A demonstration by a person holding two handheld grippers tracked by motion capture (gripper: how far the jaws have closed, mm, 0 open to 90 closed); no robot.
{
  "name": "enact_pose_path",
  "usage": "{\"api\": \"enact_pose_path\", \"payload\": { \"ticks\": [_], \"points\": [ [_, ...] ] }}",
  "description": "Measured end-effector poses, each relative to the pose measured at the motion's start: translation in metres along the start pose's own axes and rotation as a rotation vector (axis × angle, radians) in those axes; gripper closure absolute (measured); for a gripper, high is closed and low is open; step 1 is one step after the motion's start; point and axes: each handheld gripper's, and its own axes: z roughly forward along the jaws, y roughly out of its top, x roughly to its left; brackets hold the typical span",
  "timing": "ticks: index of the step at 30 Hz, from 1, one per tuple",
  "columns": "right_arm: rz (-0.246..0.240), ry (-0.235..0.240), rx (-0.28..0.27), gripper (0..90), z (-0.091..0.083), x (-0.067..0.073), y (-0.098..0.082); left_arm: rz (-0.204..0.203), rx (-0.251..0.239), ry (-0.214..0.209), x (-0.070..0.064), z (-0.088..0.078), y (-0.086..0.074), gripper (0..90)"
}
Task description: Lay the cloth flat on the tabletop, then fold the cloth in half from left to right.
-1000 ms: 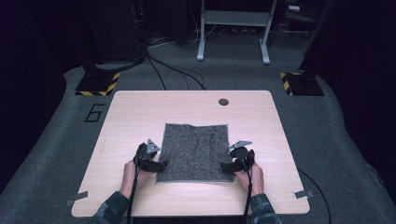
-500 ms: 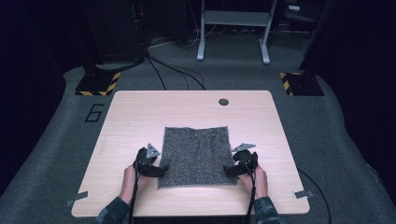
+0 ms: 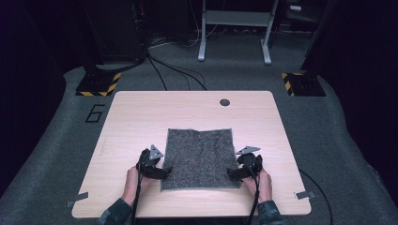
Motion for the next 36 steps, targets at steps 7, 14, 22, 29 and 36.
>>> {"api": "enact_pose_path", "payload": {
  "ticks": [7, 14, 22, 29, 36],
  "points": [
    [0.012, 0.043, -0.062, 5.2, -0.016, 0.004, 0.005, -0.048, -0.049, -0.017, 0.015, -0.015, 0.009, 9.7],
    [-0.033, 0.11, -0.117, 5.5, -0.028, 0.038, 0.021, -0.074, -0.065, -0.022, 0.041, -0.014, 0.027, 9.3],
    [-0.115, 0.181, -0.135, 7.5, -0.023, 0.086, 0.032, -0.109, -0.071, -0.029, 0.069, 0.002, 0.044, 9.0],
    [-0.184, 0.239, -0.133, 7.0, -0.01, 0.122, 0.041, -0.136, -0.049, -0.007, 0.086, 0.018, 0.056, 9.0],
    [-0.25, 0.282, -0.102, 6.4, 0.003, 0.16, 0.049, -0.164, -0.041, -0.021, 0.095, 0.032, 0.069, 7.9]
  ]
}}
